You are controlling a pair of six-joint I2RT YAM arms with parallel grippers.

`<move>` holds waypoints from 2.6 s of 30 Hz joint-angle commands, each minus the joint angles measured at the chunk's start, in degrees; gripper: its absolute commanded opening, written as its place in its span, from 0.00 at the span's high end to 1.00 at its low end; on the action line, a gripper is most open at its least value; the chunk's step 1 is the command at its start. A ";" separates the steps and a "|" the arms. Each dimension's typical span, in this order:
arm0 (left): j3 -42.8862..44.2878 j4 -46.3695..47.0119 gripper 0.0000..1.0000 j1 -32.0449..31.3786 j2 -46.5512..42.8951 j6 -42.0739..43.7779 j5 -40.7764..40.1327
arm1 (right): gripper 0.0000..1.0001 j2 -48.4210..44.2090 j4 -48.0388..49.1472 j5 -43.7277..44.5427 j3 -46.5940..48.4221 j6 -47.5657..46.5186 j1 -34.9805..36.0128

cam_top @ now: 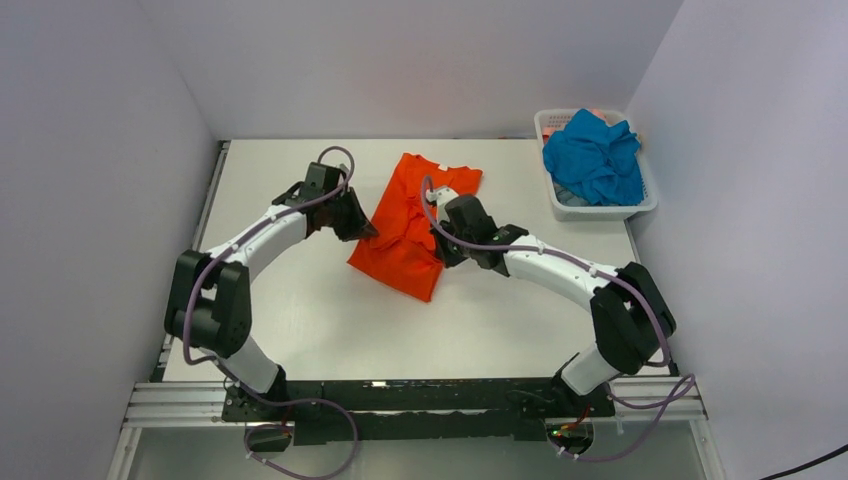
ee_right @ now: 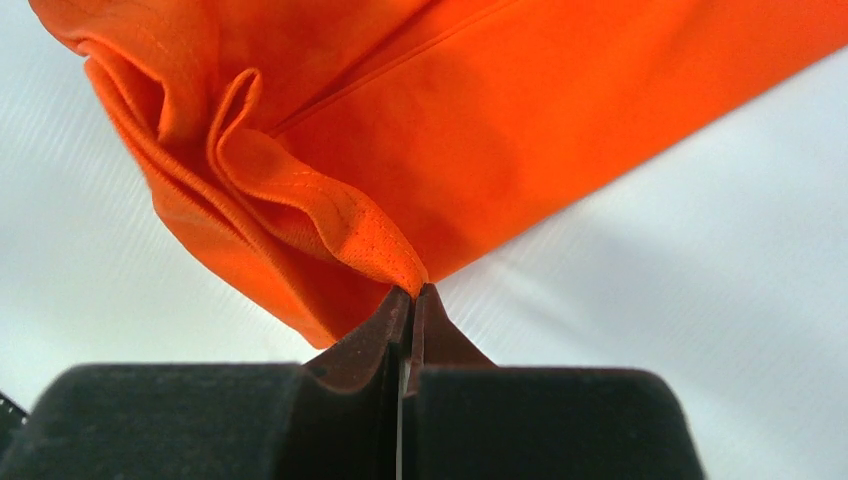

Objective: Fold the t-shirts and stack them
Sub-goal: Fold the folded rectangular tshirt in 1/3 of the way, then grab one side of the 2/3 rectangular tshirt with both arms

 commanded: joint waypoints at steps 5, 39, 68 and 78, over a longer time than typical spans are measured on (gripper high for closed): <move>11.05 1.85 1.00 1.25 9.02 1.38 -0.21 | 1.00 6.42 3.30 -4.38 7.91 -3.56 -6.55; 9.92 1.71 0.01 4.77 3.51 6.18 -8.02 | 0.00 6.78 12.46 -3.94 8.18 10.29 -14.48; 0.25 4.30 0.81 5.08 16.60 3.33 -4.55 | 0.42 18.82 2.62 6.93 5.61 -12.34 7.20; -0.04 1.93 1.00 5.65 13.66 4.56 -6.29 | 0.91 18.70 -1.20 7.88 6.13 -11.04 8.61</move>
